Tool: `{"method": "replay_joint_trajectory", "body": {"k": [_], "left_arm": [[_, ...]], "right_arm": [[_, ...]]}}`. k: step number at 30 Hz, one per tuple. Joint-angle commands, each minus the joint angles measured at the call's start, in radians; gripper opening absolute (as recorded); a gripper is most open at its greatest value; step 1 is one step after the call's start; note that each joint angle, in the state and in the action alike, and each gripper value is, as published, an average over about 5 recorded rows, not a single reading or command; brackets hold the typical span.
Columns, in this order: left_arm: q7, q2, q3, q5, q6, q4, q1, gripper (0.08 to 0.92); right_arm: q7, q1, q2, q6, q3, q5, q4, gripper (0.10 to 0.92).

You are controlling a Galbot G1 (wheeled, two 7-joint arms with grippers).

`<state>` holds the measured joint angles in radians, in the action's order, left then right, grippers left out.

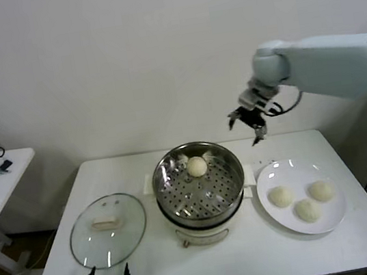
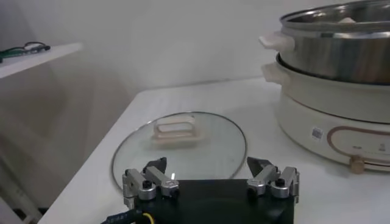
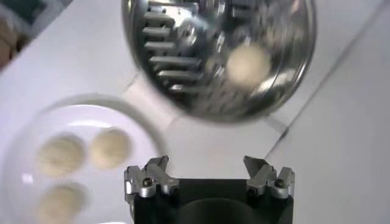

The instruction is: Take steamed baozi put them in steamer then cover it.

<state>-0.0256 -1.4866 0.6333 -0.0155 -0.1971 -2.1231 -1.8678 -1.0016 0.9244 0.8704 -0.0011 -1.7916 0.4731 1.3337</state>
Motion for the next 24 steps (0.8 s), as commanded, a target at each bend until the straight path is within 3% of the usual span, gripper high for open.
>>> {"method": "replay_joint_trajectory", "body": {"k": [1, 9, 24], "left_arm": [[0.0, 0.001, 0.001, 0.0, 0.0, 0.005, 0.007, 0.823], [-0.002, 0.002, 0.005, 0.001, 0.003, 0.01, 0.003, 0.823], [-0.008, 0.0, 0.004, 0.007, 0.011, 0.014, -0.007, 0.823]], "right_arm": [[0.08, -0.131, -0.307, -0.382, -0.003, 0.015, 0.215, 0.823], [0.146, -0.472, -0.291, -0.457, 0.289, -0.105, 0.114, 0.823], [0.185, -0.715, -0.208, -0.464, 0.494, -0.203, -0.017, 0.823]]}}
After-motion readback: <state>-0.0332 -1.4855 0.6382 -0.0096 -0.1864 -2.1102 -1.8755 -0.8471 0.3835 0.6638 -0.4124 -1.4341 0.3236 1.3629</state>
